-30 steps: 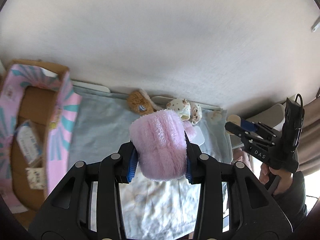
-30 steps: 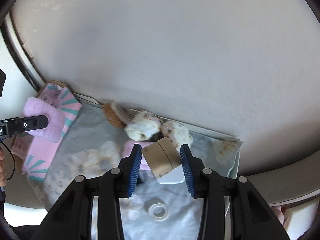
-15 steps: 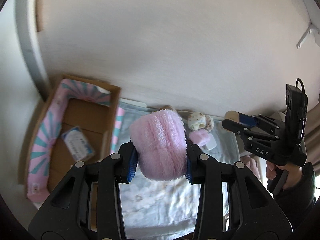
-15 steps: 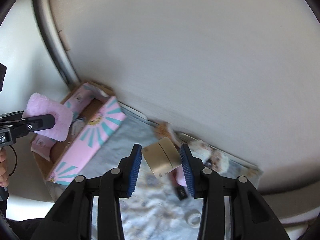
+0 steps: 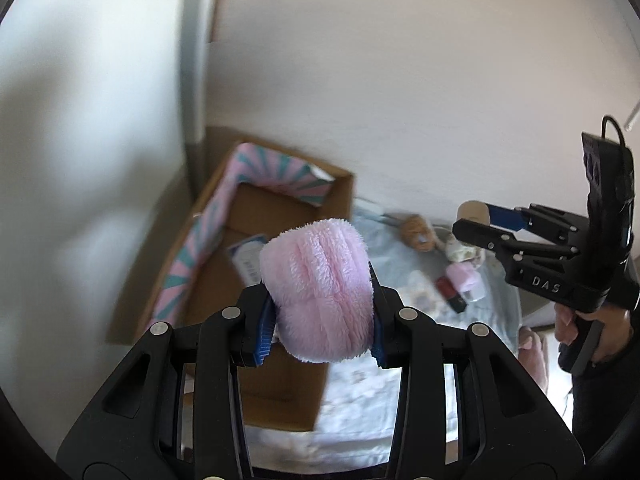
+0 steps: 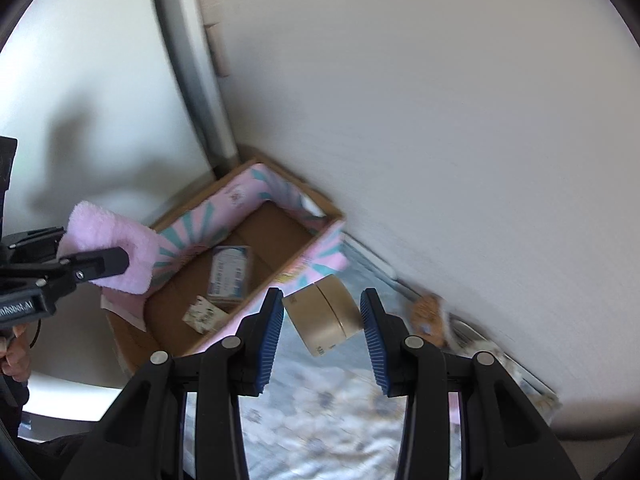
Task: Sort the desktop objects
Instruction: 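Carry the pink cloth and beige tape roll over the cardboard box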
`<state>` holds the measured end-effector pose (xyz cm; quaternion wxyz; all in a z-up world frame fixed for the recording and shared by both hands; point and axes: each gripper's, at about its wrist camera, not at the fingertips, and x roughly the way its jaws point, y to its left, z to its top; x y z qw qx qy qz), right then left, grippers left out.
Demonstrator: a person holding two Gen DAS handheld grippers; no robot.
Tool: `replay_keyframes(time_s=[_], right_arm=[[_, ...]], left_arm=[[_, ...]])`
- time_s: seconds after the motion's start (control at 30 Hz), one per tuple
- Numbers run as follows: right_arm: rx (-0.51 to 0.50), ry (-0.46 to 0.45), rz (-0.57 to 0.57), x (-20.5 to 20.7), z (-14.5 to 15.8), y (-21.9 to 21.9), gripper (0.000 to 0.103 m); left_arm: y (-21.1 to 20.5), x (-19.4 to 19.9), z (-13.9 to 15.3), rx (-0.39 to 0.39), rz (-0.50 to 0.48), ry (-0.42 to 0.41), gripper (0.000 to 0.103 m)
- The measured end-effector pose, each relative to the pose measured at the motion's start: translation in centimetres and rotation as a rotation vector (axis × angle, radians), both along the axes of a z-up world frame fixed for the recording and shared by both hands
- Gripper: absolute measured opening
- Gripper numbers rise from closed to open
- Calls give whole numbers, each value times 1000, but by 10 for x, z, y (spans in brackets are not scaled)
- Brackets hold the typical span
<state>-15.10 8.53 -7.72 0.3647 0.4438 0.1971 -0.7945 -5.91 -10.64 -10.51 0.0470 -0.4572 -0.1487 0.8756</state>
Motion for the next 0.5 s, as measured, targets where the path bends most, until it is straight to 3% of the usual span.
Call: replay_keyframes(time_s=[0.23, 0.5], right_arm=[[29, -36, 104, 12, -18, -58, 37], [64, -127, 173, 18, -62, -113, 37]], left_arm=[[-29, 14, -19, -57, 48, -25, 34], [-32, 27, -50, -88, 4, -53, 34]])
